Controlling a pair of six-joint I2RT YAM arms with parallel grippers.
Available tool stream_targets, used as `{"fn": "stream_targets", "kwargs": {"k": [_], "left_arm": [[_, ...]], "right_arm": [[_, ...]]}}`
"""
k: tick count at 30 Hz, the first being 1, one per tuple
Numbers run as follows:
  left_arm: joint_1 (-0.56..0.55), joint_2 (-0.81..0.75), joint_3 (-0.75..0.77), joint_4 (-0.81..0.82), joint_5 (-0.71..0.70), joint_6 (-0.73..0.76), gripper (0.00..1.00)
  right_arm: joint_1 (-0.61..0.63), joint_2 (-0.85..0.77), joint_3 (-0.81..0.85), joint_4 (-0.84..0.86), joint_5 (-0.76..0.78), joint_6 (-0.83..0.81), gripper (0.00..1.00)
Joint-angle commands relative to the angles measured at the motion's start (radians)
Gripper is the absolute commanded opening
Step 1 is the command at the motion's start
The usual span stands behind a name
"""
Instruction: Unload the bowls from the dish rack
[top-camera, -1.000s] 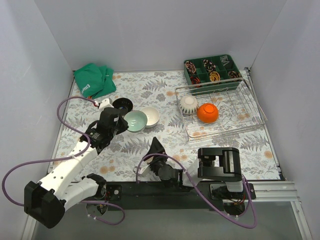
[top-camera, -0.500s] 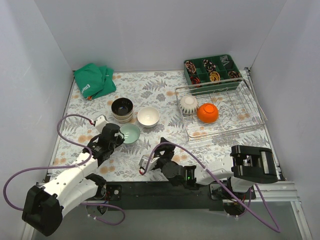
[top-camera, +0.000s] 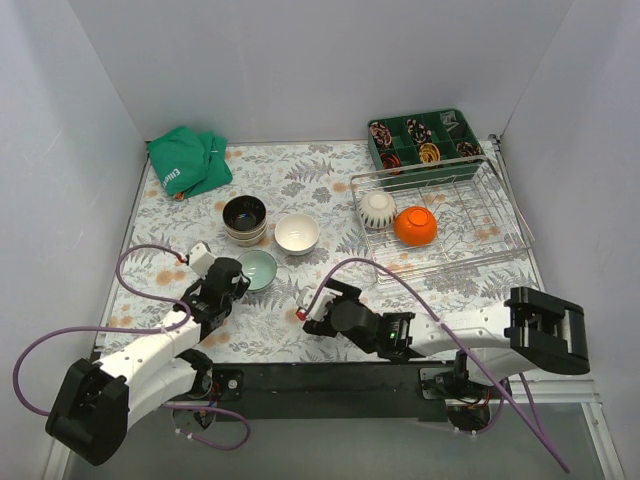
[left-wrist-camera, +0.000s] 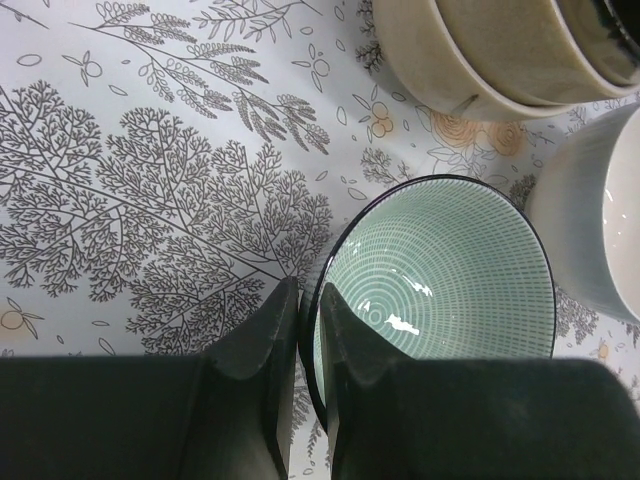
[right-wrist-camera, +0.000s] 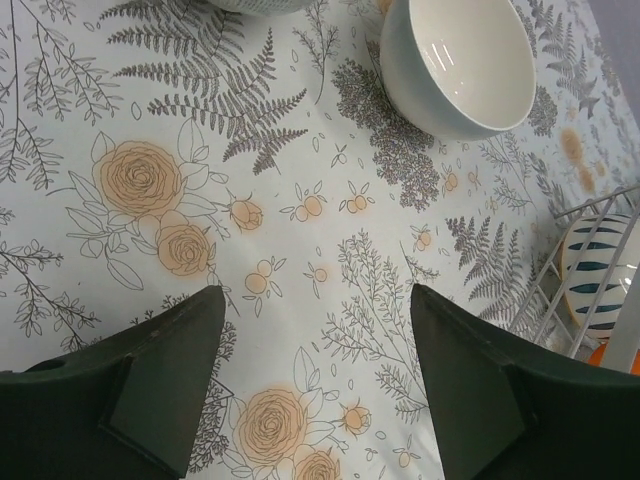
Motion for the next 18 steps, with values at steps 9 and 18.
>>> {"fn": "stream_targets", "kwargs": {"k": [9, 18], "left_arm": [[0.000, 0.009, -0.010, 0.133, -0.101, 0.020, 0.29], [0.000, -0.150, 0.052, -0.028, -0.126, -0.014, 0.75]], "right_arm": [[-0.187, -0.198, 0.081, -0.232, -0.267, 0.245, 0.81], [-0.316, -0.290, 0.139, -0.364, -0.287, 0.271, 0.82]]}}
